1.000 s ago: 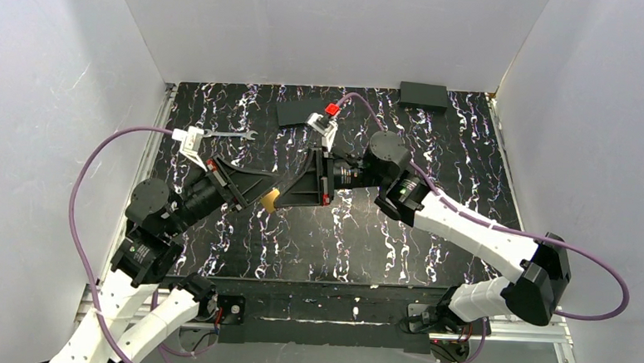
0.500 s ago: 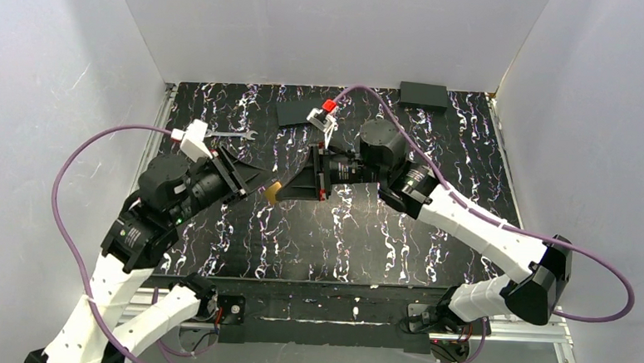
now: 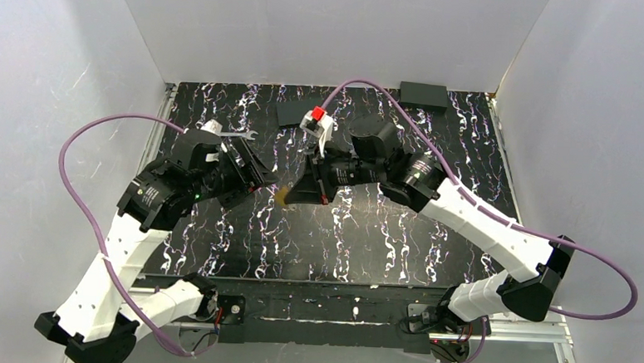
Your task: Unlock with the key
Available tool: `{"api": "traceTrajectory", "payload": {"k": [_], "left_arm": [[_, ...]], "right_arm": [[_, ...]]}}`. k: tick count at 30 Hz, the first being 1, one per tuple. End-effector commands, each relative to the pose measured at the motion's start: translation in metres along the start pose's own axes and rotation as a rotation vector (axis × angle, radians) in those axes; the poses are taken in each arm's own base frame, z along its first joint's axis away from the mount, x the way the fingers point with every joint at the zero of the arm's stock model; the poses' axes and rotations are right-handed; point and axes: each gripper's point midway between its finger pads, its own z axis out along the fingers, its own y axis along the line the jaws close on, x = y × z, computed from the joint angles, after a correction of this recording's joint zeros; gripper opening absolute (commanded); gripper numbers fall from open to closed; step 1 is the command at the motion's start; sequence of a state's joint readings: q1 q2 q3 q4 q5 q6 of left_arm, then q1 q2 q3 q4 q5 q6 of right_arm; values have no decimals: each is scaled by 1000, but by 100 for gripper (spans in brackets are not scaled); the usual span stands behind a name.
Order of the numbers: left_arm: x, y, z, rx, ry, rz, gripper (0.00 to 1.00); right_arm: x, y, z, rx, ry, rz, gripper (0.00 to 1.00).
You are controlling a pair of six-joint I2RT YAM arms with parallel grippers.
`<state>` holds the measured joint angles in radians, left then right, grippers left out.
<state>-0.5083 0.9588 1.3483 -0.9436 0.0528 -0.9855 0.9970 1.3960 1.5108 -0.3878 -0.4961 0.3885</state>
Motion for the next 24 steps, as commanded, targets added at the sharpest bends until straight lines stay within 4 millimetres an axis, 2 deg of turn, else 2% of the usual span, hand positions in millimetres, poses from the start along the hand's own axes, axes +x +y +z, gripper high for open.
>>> {"api": "traceTrajectory", "payload": {"k": [1,6,11,14,20,22,24], "left_arm": [[-6,39,-7,-175,-52,35,74],[-7,43,-3,-204,-50,51,77],[-5,40,3,-192,-24,78,76],[-6,42,3,-199,-27,97,76],[-24,59,-18,-237,-141,217,77],[-34,68,-26,-257,-205,291,83],[-41,80,-32,-282,-267,353,95]], "right_arm": [[-14,20,-20,-22,-41,-102,1],[0,23,-23,-52,-16,-89,1],[2,24,-30,-42,-32,-97,1],[2,17,-29,-8,-35,-94,1],[16,-39,-19,221,-43,17,1],[22,-58,-17,261,-64,89,1],[30,-81,-13,296,-87,180,1]]}}
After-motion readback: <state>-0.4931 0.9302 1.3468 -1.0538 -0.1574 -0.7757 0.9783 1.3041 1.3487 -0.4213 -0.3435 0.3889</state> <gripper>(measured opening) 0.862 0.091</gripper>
